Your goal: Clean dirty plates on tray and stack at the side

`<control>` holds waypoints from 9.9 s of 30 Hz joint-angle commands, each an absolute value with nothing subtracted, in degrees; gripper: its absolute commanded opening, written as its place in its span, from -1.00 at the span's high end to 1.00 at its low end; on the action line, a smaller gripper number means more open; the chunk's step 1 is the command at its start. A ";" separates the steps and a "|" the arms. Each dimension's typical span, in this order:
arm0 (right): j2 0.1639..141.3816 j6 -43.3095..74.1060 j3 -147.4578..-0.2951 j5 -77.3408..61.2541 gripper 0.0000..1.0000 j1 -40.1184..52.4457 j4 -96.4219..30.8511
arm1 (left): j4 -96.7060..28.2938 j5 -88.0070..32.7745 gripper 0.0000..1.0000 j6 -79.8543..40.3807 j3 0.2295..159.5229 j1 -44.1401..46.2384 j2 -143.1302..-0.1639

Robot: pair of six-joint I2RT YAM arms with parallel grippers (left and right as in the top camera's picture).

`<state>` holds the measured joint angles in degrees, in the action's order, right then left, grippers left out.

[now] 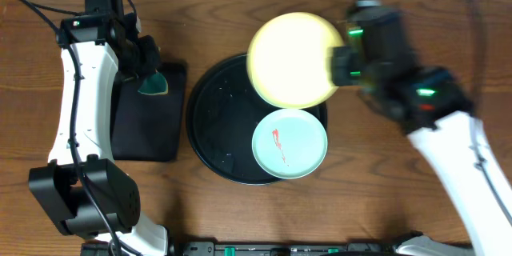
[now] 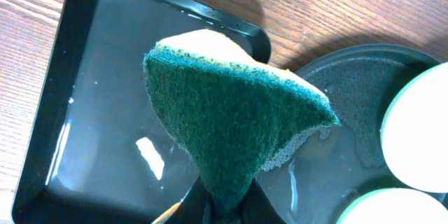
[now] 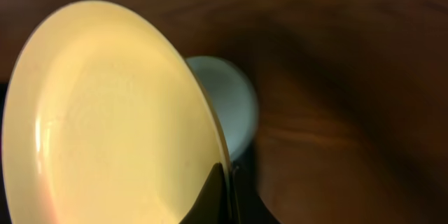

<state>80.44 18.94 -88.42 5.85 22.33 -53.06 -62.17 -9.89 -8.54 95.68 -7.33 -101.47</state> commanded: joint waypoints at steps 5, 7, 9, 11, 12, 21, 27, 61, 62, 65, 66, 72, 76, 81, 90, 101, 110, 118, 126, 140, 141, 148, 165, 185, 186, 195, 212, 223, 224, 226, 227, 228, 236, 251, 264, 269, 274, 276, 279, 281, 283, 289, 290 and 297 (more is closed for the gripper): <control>77.28 19.57 -88.42 1.10 0.98 1.91 -63.26 | -62.33 -9.17 0.85 -7.75 95.50 -7.31 -101.60; 78.13 18.44 -86.87 0.99 0.98 -1.56 -64.71 | -62.30 -9.17 0.85 -7.73 95.50 -7.27 -101.60; 79.26 17.54 -83.57 0.99 0.98 -4.49 -64.42 | -62.30 -9.15 0.85 -7.73 95.50 -7.27 -101.60; 79.79 17.39 -80.34 0.99 0.98 -5.98 -63.00 | -62.30 -9.15 0.85 -7.73 95.50 -7.27 -101.60; 79.83 16.34 -77.89 0.97 0.98 -6.79 -61.49 | -62.30 -9.15 0.85 -7.73 95.50 -7.27 -101.58; 79.88 7.81 -59.05 -3.31 0.98 -9.34 -41.93 | -62.28 -9.15 0.85 -7.70 95.50 -7.27 -101.60; 81.10 7.84 -48.07 -3.27 0.98 -9.47 -28.42 | -62.26 -9.15 0.85 -7.70 95.50 -7.27 -101.60; 87.66 9.02 -62.46 -21.37 0.11 4.69 -52.56 | -62.26 -9.15 0.85 -7.70 95.50 -7.27 -101.60; 87.92 10.17 -61.25 -20.69 0.10 6.26 -51.48 | -62.26 -9.15 0.85 -7.70 95.50 -7.27 -101.60; 89.19 13.34 -57.69 -20.36 0.12 10.70 -47.05 | -62.26 -9.15 0.85 -7.70 95.50 -7.27 -101.60; 89.86 13.98 -57.19 -20.36 0.13 11.73 -46.17 | -62.26 -9.15 0.85 -7.70 95.50 -7.27 -101.60; 96.40 16.27 -56.95 -20.45 0.20 17.37 -41.04 | -62.13 -9.15 0.85 -7.70 95.50 -7.27 -101.60; 99.90 19.07 -56.95 -20.40 0.62 19.99 -40.05 | -62.13 -9.13 0.85 -7.68 95.50 -7.27 -101.60; 99.09 21.10 -57.01 -20.73 0.97 20.21 -40.01 | -62.06 -9.13 0.85 -7.51 95.50 -7.27 -101.60; 95.96 23.86 -58.98 -22.90 0.98 24.23 -36.01 | -62.02 -9.17 0.85 -7.55 95.50 -7.27 -101.60; 104.71 31.33 -58.98 -19.57 0.93 32.49 -25.85 | -62.89 -9.56 0.86 -7.49 94.59 -5.34 -101.80; 105.12 31.68 -58.98 -16.93 0.67 31.66 -24.95 | -64.60 -10.13 0.85 -8.49 94.52 1.72 -101.82; 105.14 31.75 -58.98 -16.51 0.98 31.97 -25.08 | -66.35 -11.51 0.85 -13.39 90.39 5.76 -101.82; 105.14 33.45 -58.98 -14.81 0.98 31.97 -25.19 | -63.66 -11.53 0.85 -18.39 83.50 9.34 -101.82; 105.14 33.43 -58.98 -14.81 0.98 31.97 -25.06 | -44.31 -9.67 0.85 -26.68 64.01 20.32 -101.82; 105.14 33.43 -58.98 -14.81 0.98 31.97 -25.04 | -43.48 -9.28 0.85 -26.96 63.13 20.64 -101.82; 105.14 33.43 -58.98 -14.81 0.98 31.97 -24.82 | -39.05 -9.17 0.85 -26.94 57.91 22.11 -101.82; 105.14 33.39 -58.98 -14.81 0.98 31.97 -24.62 | -28.91 -24.47 0.85 -18.83 57.87 22.41 -101.82; 105.14 33.17 -58.98 -14.81 0.98 31.97 -24.82 | -37.34 -7.62 0.85 -17.61 59.16 21.30 -100.71; 105.14 33.17 -58.98 -14.81 0.98 31.97 -24.77 | -38.76 -7.62 0.85 -17.61 59.16 21.32 -100.73; 105.14 33.17 -58.98 -14.79 0.98 31.92 -24.67 | -41.08 -11.07 0.85 -17.58 59.09 26.68 -100.73; 105.14 33.17 -58.98 -14.37 0.98 31.92 -25.02 | -34.50 -9.37 0.85 -20.86 60.05 26.65 -101.03; 105.14 33.17 -58.98 -14.37 0.98 31.92 -25.10 | -31.27 -1.87 0.85 -20.78 60.88 19.35 -101.03; 105.14 33.17 -58.98 -14.37 0.97 31.92 -25.06 | -32.60 -2.00 0.85 -20.78 60.88 19.51 -101.06; 105.14 33.19 -58.98 -14.37 0.98 31.92 -24.91 | -36.16 -2.35 0.85 -20.62 60.88 20.25 -101.06; 105.12 33.17 -58.98 -14.37 0.98 31.92 -24.86 | -37.58 -2.57 0.85 -20.62 60.88 20.67 -101.06; 105.14 33.19 -58.98 -14.37 0.98 31.92 -24.86 | -39.31 -3.31 0.85 -20.32 60.88 21.26 -101.06; 105.14 33.19 -58.98 -14.37 0.98 31.92 -24.86 | -41.76 -25.45 0.85 -5.67 60.88 25.02 -101.06; 105.14 33.19 -58.98 -14.37 0.98 31.92 -25.06 | -30.33 11.11 0.85 -16.19 60.88 25.04 -101.06; 105.12 33.21 -58.98 -14.37 0.98 31.92 -24.84 | -43.79 -6.90 0.85 -8.84 60.88 26.50 -101.06; 105.14 33.19 -58.98 -14.37 0.98 31.92 -24.88 | -45.60 -29.45 0.85 4.80 60.88 26.79 -101.06; 105.14 33.19 -58.98 -14.37 0.98 31.92 -24.86 | -41.32 -27.51 0.85 4.51 60.88 26.79 -101.06; 105.14 33.19 -58.98 -14.37 0.98 31.92 -24.88 | -38.09 -24.38 0.85 2.44 60.88 26.76 -101.06; 105.14 33.21 -58.98 -14.37 0.98 31.92 -24.86 | -33.23 -16.86 0.85 -1.69 60.88 26.76 -101.06; 105.14 33.19 -58.98 -14.39 0.98 31.92 -24.86 | -29.61 -6.55 0.85 -6.26 60.88 26.76 -101.06; 105.12 33.19 -58.98 -14.37 0.98 31.92 -24.86 | -28.03 1.34 0.85 -10.09 60.90 26.74 -101.06; 105.12 33.19 -58.98 -14.39 0.98 31.92 -24.91 | -31.90 9.96 0.85 -14.31 64.20 26.06 -99.70; 105.14 33.19 -58.98 -14.39 0.98 31.92 -24.88 | -33.15 9.91 0.85 -14.59 65.19 25.69 -99.24; 105.12 33.17 -58.98 -14.41 0.98 31.92 -24.88 | -45.87 9.39 0.85 -17.54 73.97 20.56 -94.54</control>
